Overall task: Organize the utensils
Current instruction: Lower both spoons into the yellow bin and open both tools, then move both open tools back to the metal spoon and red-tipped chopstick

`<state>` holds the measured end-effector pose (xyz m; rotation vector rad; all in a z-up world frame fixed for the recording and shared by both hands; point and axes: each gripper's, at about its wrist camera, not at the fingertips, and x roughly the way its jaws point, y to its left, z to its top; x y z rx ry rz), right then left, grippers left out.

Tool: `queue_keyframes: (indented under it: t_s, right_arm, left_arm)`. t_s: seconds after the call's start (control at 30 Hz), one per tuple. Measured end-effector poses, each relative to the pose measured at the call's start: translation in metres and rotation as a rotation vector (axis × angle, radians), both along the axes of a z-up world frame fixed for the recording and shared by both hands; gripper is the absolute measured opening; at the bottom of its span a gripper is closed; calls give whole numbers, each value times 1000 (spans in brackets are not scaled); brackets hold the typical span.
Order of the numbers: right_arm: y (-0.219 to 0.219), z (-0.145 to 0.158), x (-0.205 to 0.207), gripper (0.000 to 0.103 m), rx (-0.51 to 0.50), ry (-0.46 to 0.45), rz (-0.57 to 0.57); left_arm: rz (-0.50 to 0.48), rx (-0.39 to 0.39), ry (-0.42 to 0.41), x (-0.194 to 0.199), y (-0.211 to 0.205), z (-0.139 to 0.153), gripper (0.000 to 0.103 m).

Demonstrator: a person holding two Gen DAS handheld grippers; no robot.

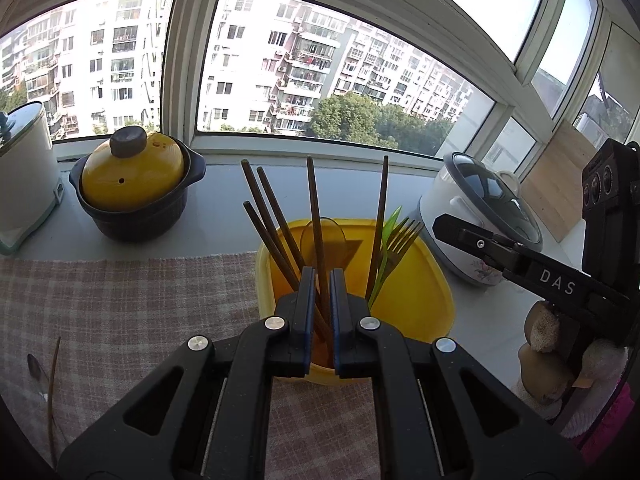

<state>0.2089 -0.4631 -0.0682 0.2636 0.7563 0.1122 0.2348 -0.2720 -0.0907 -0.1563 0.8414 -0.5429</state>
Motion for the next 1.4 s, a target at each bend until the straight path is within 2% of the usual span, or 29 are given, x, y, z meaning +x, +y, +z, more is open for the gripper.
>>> queue_keyframes:
  t_s: [0.17,0.23,0.27,0.4,0.53,0.6,0.7,0.73,0.8,0.93,1.0,1.07,1.27,1.4]
  right_arm:
    - [5,3,-13,34,-17,-5,-7]
    - [10,4,-19,35,-31,-4,-6]
    - [12,4,-21,37,-35,-2,-8]
    - [20,7,-34,47,-34,-6,-19]
    - [34,11,-46,50,-54,-8,-25]
    - [42,13,-52,70,-59,-15,-27]
    - [55,16,-61,77,-71,-34,-34]
    - [60,17,-64,78,-77,-37,-32]
    - [70,18,-68,86,-78,-43,-26]
    - [93,17,-75,92,-89,-51,-2]
    - [106,15,-78,99,-101,-56,10]
    - [118,12,-79,103,-109,-58,19]
    - [152,-2,-72,103,-107,-14,65]
    - [176,-12,-64,103,-124,18,107]
  left_arm:
    - [5,13,-7,-10,12,2,5]
    - [2,21,-11,-15,18,4,20]
    - [-1,22,-14,-17,21,4,23]
    - [1,27,-25,-27,40,7,23]
    - [-7,35,-12,-34,61,6,24]
    - [-4,43,-17,-39,74,4,24]
    - [8,63,-41,-47,97,1,35]
    - [13,73,-45,-50,107,-1,35]
    - [23,97,-36,-52,125,-6,35]
    - [57,135,6,-54,169,-17,35]
    - [76,156,28,-55,190,-25,35]
    - [94,173,53,-56,212,-33,35]
    - [121,215,118,-63,262,-58,35]
    - [127,213,166,-62,284,-73,35]
